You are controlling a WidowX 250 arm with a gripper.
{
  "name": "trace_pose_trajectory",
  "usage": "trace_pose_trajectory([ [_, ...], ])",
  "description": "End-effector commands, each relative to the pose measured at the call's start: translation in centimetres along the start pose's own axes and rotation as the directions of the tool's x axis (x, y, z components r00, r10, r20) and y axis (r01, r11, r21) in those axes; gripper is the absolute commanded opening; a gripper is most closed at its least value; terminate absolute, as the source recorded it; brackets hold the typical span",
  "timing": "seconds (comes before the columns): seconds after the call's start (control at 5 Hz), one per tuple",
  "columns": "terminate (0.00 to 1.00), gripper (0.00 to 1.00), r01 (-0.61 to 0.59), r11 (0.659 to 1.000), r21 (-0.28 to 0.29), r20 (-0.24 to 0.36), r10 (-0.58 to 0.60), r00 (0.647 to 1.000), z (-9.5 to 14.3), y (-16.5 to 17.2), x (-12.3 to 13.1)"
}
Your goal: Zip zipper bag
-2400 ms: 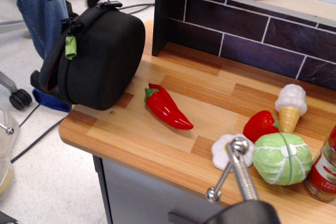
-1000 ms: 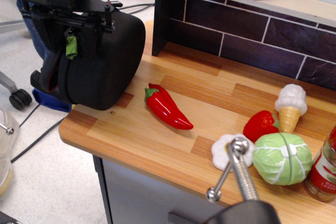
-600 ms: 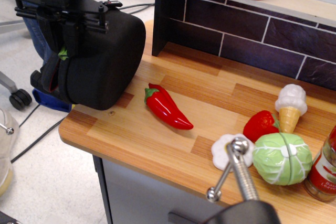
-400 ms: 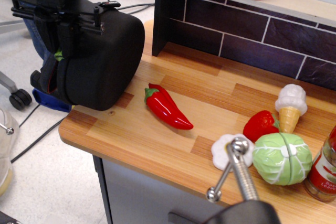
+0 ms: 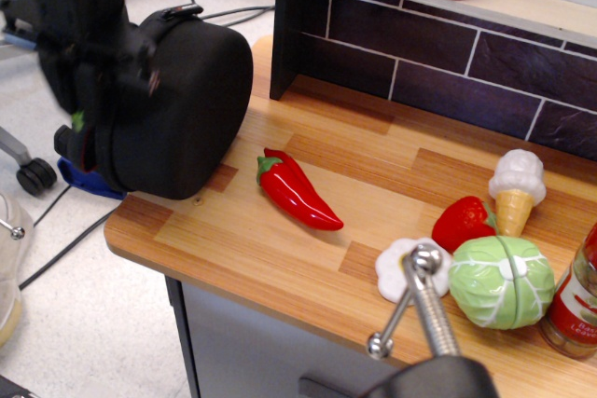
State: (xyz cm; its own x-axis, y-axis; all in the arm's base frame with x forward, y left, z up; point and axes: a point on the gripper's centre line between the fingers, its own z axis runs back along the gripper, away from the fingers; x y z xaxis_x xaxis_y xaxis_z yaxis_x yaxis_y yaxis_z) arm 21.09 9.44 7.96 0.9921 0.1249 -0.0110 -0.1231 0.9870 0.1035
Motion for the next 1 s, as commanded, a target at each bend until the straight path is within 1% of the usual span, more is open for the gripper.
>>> trace_pose_trajectory([
  [0.0, 0.00, 0.00, 0.030, 0.999, -0.015, 0.035, -0.029, 0.999, -2.1, 1.5, -2.8],
  [0.2, 0.00, 0.00, 0.039, 0.999, -0.022, 0.099, -0.036, 0.994, -3.9, 1.3, -2.5],
  [0.4, 0.00, 0.00, 0.064, 0.997, -0.037, 0.256, -0.053, 0.965, -5.9, -0.1, -0.6],
  [0.6, 0.00, 0.00, 0.104, 0.993, -0.051, 0.293, -0.084, 0.952, -6.4, -1.0, 1.7],
  [0.8, 0.00, 0.00, 0.126, 0.991, -0.039, 0.221, -0.115, 0.969, -7.4, -1.8, 3.2],
])
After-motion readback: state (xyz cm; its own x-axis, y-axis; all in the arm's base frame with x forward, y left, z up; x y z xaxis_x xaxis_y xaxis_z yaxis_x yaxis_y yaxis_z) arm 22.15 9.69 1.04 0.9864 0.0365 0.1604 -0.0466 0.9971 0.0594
